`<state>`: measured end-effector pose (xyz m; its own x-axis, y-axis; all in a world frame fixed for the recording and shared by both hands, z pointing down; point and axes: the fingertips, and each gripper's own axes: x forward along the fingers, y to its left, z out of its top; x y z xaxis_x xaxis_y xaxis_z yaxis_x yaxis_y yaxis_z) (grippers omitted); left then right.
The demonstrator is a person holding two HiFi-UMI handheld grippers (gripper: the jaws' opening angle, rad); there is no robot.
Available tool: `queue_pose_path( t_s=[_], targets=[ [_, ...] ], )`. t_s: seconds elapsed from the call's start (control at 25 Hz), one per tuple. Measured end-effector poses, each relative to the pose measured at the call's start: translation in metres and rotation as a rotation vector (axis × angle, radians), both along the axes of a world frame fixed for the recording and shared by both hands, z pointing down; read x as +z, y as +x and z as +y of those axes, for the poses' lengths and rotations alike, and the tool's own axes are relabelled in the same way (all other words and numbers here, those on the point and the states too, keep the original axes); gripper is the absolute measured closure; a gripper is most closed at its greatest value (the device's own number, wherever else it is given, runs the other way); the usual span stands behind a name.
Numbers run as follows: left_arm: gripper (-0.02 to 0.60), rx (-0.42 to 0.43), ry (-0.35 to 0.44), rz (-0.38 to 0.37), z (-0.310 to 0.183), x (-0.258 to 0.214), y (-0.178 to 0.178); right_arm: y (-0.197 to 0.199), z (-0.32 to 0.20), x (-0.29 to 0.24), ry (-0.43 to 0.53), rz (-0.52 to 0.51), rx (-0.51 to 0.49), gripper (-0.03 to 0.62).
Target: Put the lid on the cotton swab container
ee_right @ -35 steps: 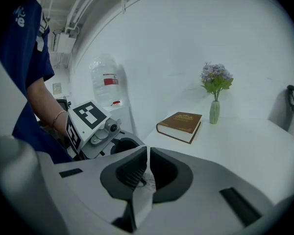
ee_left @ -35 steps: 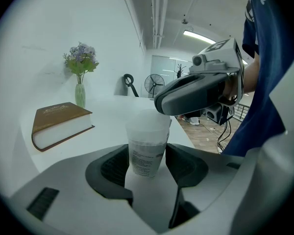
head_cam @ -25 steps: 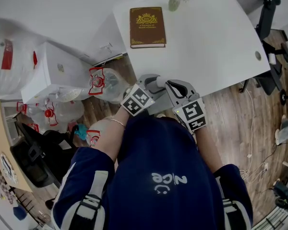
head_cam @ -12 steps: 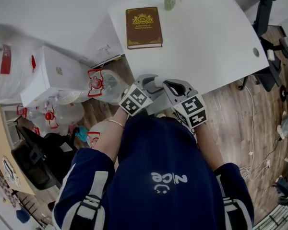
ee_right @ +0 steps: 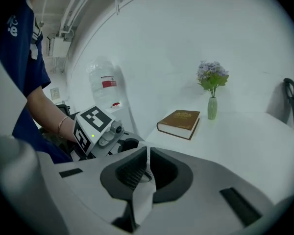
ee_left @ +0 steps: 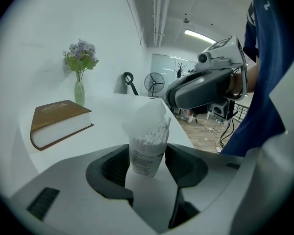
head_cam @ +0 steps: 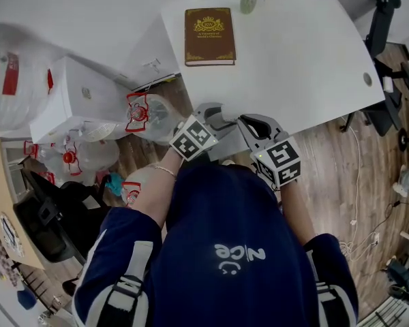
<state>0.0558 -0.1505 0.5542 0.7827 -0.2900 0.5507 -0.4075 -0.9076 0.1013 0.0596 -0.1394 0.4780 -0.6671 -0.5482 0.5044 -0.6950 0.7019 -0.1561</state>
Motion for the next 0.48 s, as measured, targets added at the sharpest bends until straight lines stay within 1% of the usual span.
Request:
queue_pose_path(
  t_s=[0.12, 0.2, 0.36, 0.4, 0.48],
  targets=[
    [0.336, -0.003, 0.002, -0.003, 0.000, 0.000, 0.000, -0.002, 0.003, 0.005, 0.023, 0.050, -0.027, 0.540],
    [0.336, -0.006, 0.001, -0.003, 0.000, 0.000, 0.000, -0.002, 0.003, 0.005, 0.048, 0.070, -0.024, 0.542],
    [0.337, -0.010, 0.002, -0.003, 0.000, 0.000, 0.000, 0.001, -0.012, -0.019, 0.135, 0.021, 0.024, 0.542],
    [0.337, -0.010, 0.002, -0.003, -0.001, 0.001, 0.000, 0.002, -0.019, -0.023, 0.139, 0.013, 0.024, 0.540],
    [0.337, -0.011, 0.000, -0.004, 0.000, 0.001, 0.000, 0.000, -0.031, -0.020, 0.105, 0.020, -0.003, 0.540]
  ],
)
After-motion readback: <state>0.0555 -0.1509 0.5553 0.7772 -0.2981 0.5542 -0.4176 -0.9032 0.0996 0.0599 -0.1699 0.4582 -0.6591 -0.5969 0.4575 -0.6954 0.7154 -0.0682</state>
